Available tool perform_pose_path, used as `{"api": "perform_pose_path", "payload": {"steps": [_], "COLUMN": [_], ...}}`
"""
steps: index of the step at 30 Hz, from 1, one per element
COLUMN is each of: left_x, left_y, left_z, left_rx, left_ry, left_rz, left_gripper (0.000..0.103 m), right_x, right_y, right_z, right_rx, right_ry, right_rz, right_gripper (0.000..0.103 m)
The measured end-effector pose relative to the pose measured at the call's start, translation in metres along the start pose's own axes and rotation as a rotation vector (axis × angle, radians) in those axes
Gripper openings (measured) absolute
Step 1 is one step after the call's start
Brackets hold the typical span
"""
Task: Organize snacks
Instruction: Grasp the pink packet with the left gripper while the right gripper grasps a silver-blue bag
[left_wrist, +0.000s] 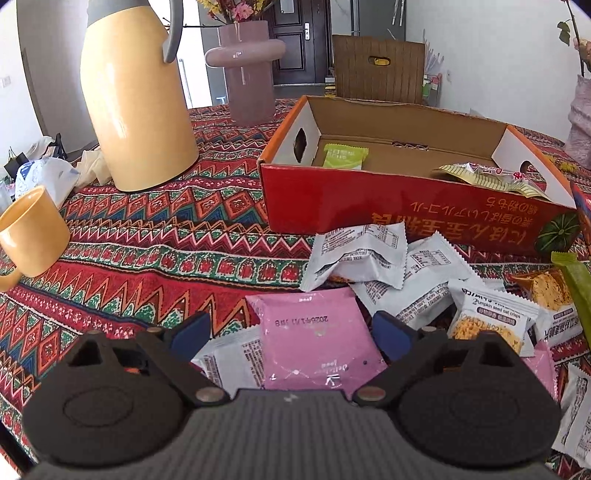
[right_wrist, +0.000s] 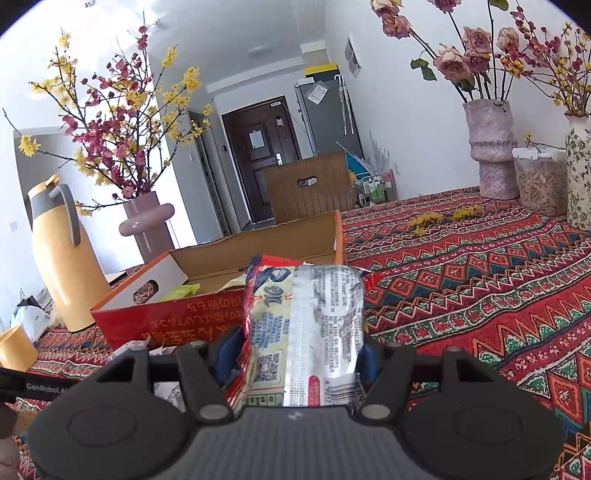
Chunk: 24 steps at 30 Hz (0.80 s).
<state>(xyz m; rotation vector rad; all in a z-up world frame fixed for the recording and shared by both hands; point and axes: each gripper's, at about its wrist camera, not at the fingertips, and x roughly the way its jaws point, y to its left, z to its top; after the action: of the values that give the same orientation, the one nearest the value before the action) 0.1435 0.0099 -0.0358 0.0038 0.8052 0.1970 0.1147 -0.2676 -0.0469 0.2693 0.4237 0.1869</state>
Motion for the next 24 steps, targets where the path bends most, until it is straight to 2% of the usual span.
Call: {"api": "perform_pose_path", "payload": {"steps": [4,10,24], "left_x": [0.002,0.005,-0.007], "left_y": [-0.003,-0.004,0.004], "left_z": [-0.001,-0.003,-0.007], "left_rx": [0.01,0.025,0.013], "left_ry": [0.011,0.036,0.001], "left_rz": [0.001,-0.014,-0.026], "left_gripper": [0.087,0.065,0.063], "right_x": [0.0,-0.001,-0.001], "right_y": [0.0,0.0,-0.002], "right_z": [-0.001,-0.001,-0.003], "right_rx": [0.004,0.008,0.012], "right_ry": [0.001,-0.001,-0.006], "right_rz": [0.006,0.009,0.012], "right_gripper": [0.063,0.063,0.063]}}
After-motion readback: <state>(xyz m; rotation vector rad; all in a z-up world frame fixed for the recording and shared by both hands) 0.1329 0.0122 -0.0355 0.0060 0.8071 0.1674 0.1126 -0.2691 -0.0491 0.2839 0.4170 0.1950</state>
